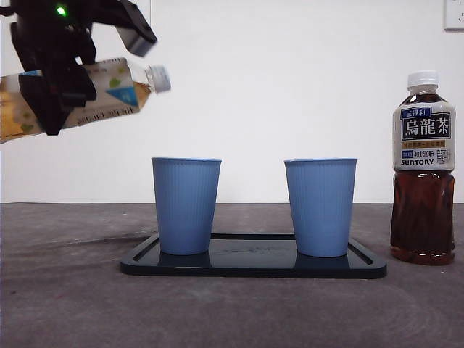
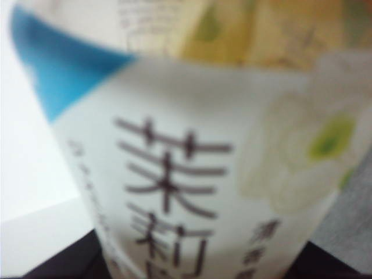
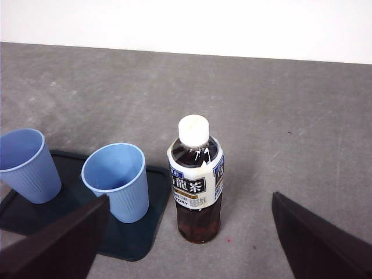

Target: Pour the drink into the cup

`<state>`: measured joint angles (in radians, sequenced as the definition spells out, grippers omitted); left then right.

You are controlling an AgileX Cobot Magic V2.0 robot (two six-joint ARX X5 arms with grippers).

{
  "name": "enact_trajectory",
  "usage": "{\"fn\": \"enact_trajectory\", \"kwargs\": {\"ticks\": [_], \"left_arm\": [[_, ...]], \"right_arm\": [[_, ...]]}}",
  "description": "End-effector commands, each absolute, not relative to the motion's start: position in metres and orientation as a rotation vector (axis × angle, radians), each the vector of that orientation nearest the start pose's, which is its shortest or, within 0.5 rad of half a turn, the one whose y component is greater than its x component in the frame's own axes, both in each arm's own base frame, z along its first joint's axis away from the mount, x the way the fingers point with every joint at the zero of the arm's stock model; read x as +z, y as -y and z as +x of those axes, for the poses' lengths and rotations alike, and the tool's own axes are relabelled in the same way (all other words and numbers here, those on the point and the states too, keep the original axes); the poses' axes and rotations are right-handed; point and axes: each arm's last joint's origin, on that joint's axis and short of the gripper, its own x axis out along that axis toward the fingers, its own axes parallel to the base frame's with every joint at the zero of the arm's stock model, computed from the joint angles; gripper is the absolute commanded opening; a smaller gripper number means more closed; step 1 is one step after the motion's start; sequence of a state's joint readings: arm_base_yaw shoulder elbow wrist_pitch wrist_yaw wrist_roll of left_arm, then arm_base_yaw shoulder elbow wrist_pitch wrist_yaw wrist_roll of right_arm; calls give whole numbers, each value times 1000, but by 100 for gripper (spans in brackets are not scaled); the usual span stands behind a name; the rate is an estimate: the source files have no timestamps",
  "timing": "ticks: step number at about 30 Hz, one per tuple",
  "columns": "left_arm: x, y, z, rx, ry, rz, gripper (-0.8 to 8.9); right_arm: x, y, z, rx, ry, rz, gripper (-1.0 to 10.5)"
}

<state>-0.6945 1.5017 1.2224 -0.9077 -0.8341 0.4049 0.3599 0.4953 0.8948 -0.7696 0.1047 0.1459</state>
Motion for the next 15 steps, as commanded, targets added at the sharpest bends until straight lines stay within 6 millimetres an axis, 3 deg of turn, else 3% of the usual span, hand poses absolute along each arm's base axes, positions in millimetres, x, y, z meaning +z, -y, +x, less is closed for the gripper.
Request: {"fn": "enact_trajectory", "kwargs": {"ticks": [1, 15], "left_arm": [[280, 177, 235, -26, -869, 1282, 186], [269, 190, 234, 48, -850, 1404, 186]], "right_arm": [[349, -26, 75, 234, -363, 61, 444], [349, -26, 75, 261, -366, 66, 444]]}}
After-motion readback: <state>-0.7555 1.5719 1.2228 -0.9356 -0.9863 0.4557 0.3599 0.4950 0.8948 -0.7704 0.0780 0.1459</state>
